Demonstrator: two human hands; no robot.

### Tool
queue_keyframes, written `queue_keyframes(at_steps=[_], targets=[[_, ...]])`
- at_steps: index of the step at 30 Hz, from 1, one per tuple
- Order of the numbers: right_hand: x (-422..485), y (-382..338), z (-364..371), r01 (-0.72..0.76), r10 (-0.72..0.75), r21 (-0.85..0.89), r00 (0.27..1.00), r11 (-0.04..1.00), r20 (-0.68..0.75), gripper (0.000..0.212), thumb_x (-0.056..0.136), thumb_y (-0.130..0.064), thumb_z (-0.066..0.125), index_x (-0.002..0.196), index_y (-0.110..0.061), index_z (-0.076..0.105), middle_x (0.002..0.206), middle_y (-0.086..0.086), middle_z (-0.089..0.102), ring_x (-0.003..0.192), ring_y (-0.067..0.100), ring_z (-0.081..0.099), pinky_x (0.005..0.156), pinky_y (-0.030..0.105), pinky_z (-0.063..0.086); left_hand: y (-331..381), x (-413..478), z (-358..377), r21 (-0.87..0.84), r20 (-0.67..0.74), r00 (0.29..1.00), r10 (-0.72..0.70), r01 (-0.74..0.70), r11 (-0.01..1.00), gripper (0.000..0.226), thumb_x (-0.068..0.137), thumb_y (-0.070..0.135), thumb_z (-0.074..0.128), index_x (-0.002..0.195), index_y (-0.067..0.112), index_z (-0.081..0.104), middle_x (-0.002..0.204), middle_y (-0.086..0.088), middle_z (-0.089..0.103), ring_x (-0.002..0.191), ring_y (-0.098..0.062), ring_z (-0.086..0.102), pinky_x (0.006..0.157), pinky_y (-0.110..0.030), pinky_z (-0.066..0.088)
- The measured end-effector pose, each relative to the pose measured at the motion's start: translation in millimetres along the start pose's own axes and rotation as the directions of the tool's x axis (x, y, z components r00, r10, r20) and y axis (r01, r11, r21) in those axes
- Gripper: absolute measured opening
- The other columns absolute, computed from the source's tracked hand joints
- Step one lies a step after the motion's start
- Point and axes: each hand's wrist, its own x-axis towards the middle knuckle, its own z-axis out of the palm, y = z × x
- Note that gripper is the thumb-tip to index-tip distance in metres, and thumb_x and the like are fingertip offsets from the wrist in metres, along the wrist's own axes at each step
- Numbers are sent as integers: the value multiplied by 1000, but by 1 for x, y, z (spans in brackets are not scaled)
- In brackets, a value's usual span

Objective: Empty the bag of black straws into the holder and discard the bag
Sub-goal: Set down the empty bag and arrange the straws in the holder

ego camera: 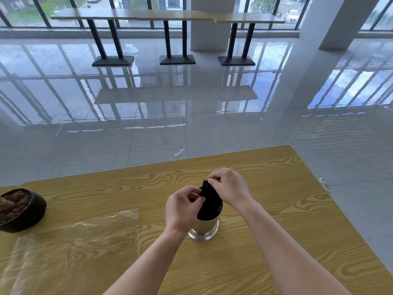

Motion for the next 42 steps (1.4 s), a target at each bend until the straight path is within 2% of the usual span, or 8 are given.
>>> queue_keyframes(at_steps=[8,12,18,21,24,29,35,42], targets=[[2,-6,-13,17,-4,105,992,994,-123,8,92,-28,68,90,-23,74,87,-11,68,80,7,62,64,21,41,10,3,-2,-78,-26,997,70,-72,994,32,70,18,69,97,35,71,86,9,66,73,-8,60,70,-31,54],[1,-20,-34,108,-88,192,990,975,-111,5,90,-29,72,89,-25,76,82,-13,70,77,2,64,65,22,50,27,22,0,78,-71,975,210,-205,976,29,84,28,77,113,26,71,93,8,64,74,-2,53,71,-22,45],[-5,-22,-49,147,-115,362,987,920,-111,13,93,-31,69,103,-26,76,82,-14,74,74,0,66,67,21,55,45,38,5,52,-78,970,229,-225,973,4,83,27,79,86,25,79,78,13,71,63,-4,55,64,-31,51],[-12,4,-51,39,12,424,993,905,-117,23,96,-25,63,118,-20,70,91,-9,74,74,0,64,69,22,53,42,42,0,-30,-121,977,178,-183,983,2,82,25,81,82,26,78,74,12,73,62,-2,59,66,-29,55],[-22,29,-40,-103,113,328,993,939,-12,21,96,-19,64,114,-13,72,94,-5,74,74,2,62,68,21,50,38,45,-5,-98,-139,980,142,-156,983,11,81,24,81,77,32,76,73,14,74,68,-7,66,68,-25,57],[-25,30,-22,-128,118,204,991,971,56,21,95,-32,65,112,-23,74,103,-11,74,96,5,65,86,28,55,40,45,-7,-150,-153,981,118,-141,979,18,82,23,80,73,37,73,75,15,75,72,-11,68,67,-18,56],[-1,4,-13,-88,76,117,991,989,106,35,93,-43,62,122,-25,69,106,-8,72,95,10,65,79,30,53,40,43,-9,-160,-168,979,118,-145,976,20,83,22,80,74,38,72,73,14,75,72,-9,68,69,-21,56],[13,-11,-2,-67,70,-22,985,998,159,20,95,-28,61,95,-18,78,90,-3,76,85,15,69,73,32,55,37,42,-11,-158,-163,980,114,-140,977,16,84,20,79,77,34,74,74,14,75,73,-6,69,68,-20,56]])
